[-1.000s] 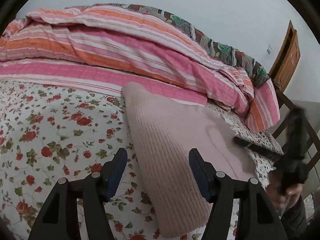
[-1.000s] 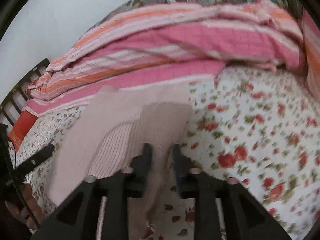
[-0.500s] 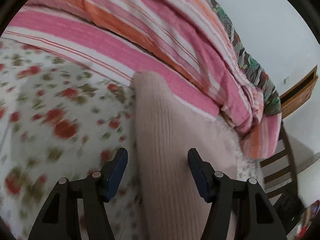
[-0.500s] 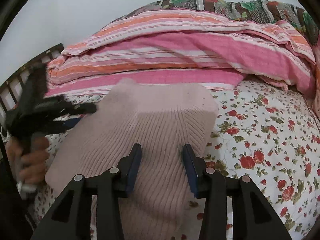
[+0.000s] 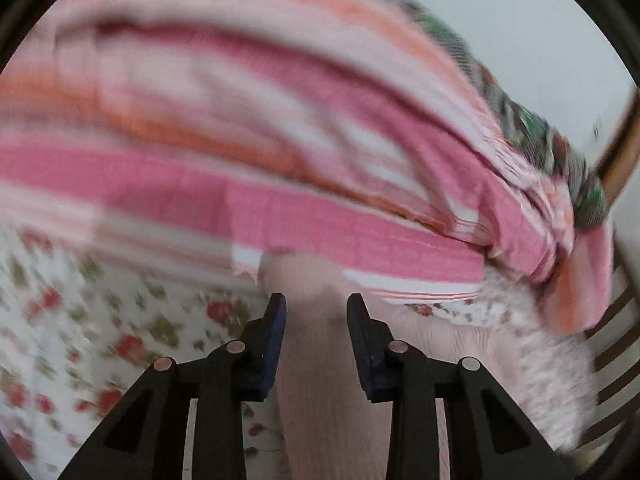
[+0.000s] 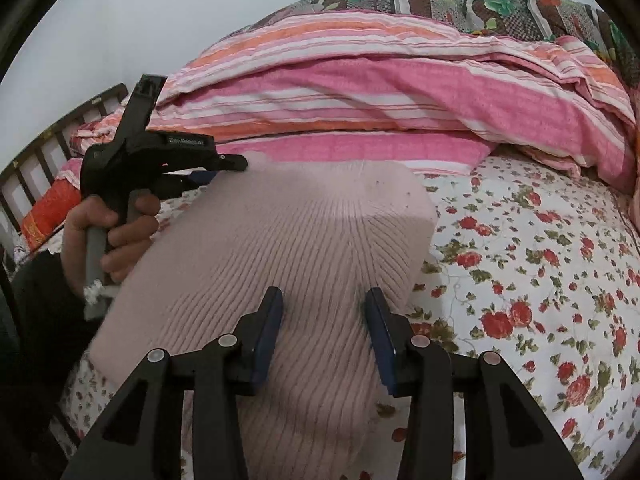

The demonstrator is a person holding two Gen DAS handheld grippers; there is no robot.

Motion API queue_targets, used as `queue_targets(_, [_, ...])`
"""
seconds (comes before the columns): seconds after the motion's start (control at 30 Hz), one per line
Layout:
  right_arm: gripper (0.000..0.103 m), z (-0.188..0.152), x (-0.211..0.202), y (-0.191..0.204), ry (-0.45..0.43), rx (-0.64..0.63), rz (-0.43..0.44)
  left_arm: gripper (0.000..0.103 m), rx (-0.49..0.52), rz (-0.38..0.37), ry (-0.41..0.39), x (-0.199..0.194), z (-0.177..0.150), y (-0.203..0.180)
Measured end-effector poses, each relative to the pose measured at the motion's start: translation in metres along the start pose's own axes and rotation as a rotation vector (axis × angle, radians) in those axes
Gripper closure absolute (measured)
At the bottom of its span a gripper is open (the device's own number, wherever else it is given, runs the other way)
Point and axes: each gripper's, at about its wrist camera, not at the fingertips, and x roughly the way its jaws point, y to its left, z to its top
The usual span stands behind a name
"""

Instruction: Fold small clothes

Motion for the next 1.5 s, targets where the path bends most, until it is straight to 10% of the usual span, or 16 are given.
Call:
queue_targets(0.37, [0.067, -0.002, 0.013, -0.004, 0.03, 0.01, -0.054, 0.075, 0.39, 0.159, 0.085, -0.011, -0.059, -0.067])
queue_targets(1.07, [0.067, -0.016, -0.01, -0.019, 0.017, 0.082, -0.02, 0.053, 0.255, 0.059, -0.053, -0.106, -0.144, -0.05])
queue_targets(1.5, [0.065, -0.011, -0.015, -0.022, -0.07, 0.115, 0.012, 0.041, 0.202, -0.025, -0.102, -0.114, -0.134, -0.028])
